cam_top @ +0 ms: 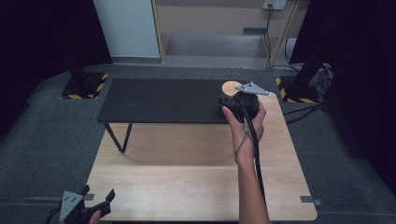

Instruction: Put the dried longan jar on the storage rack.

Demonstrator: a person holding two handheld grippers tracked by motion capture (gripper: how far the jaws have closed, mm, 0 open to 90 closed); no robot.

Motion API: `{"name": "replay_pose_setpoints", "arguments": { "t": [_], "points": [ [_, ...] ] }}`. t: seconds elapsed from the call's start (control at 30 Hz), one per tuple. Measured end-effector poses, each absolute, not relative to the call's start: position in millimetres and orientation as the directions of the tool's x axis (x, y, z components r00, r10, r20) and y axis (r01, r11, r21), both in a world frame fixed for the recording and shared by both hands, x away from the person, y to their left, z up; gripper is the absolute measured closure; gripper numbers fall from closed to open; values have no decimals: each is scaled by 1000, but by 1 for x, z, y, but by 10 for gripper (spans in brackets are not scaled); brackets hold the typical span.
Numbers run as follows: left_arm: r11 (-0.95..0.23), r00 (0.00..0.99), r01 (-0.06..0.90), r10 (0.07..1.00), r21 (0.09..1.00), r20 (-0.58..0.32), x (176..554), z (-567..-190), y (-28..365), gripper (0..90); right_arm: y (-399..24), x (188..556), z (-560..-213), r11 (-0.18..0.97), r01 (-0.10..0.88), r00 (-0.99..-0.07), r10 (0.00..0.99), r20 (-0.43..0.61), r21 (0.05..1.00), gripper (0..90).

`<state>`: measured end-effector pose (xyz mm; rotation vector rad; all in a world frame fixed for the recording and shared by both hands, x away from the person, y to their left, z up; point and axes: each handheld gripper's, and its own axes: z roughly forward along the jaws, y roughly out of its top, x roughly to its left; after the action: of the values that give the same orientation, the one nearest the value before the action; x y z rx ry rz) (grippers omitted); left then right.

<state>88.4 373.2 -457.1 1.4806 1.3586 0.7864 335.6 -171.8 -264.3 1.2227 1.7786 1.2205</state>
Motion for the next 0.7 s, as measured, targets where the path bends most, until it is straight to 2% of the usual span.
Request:
{"name": "replay_pose_setpoints", "arguments": {
  "t": [0.13, 0.23, 0.7],
  "points": [
    [63, 177, 367, 975, 928, -137, 88, -457, 374, 13, -172, 336, -265, 101, 326, -347, 938, 19, 940, 75],
    [64, 177, 365, 975, 929, -137, 87, -457, 374, 12, -169, 337, -265, 98, 328, -335, 942, 18, 940, 6],
    [66, 175, 363, 975, 929, -137, 86, -457, 376, 13, -165, 336, -266, 108, 324, -330, 944, 5, 940, 8]
  ]
}}
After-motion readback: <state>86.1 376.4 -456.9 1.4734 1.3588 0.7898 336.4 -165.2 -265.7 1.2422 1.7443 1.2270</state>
